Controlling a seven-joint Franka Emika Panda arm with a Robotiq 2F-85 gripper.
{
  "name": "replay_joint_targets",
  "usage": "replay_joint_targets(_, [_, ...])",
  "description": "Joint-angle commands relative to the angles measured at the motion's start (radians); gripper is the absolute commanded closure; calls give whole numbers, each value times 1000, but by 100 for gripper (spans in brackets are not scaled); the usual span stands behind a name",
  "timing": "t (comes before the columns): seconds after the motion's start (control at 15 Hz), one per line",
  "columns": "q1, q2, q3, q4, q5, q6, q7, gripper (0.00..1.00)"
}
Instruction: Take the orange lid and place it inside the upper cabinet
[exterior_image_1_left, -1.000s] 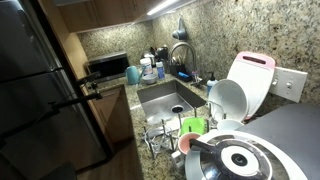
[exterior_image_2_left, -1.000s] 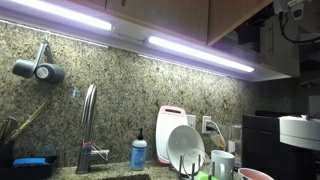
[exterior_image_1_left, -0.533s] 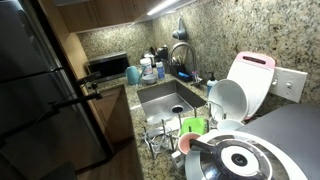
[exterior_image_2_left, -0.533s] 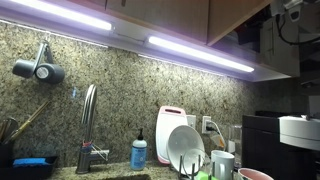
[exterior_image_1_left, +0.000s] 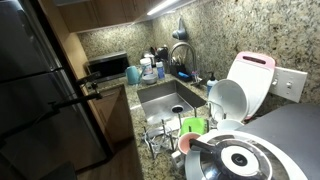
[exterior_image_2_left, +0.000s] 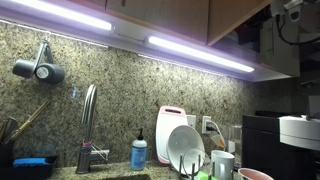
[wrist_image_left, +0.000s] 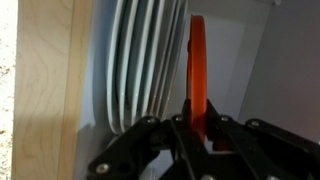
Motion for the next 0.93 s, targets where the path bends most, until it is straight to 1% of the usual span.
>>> replay_joint_targets(0.0, [10,-16,-2,3,5,-2,12,61])
replay_joint_targets(0.07, [16,-16,-4,2,-5,15,9,60])
replay_joint_targets(0.13, [15,-19,-2,0,-1,13,11,53])
replay_joint_targets(0.27, [17,-25,-2,-5,-7,8,5,38])
replay_joint_targets(0.33, [21,-30,-2,-7,-11,10,4,31])
replay_joint_targets(0.4, [19,-31,-1,-9,-13,10,2,22])
replay_joint_targets(0.47, [19,-35,2,-11,-17,7,-3,16])
replay_joint_targets(0.53, [11,-33,9,-12,-14,5,-5,7])
replay_joint_targets(0.6, [3,-36,17,-16,-13,-2,-11,1])
replay_joint_targets(0.87, [-36,-33,58,-11,-3,-4,-34,0])
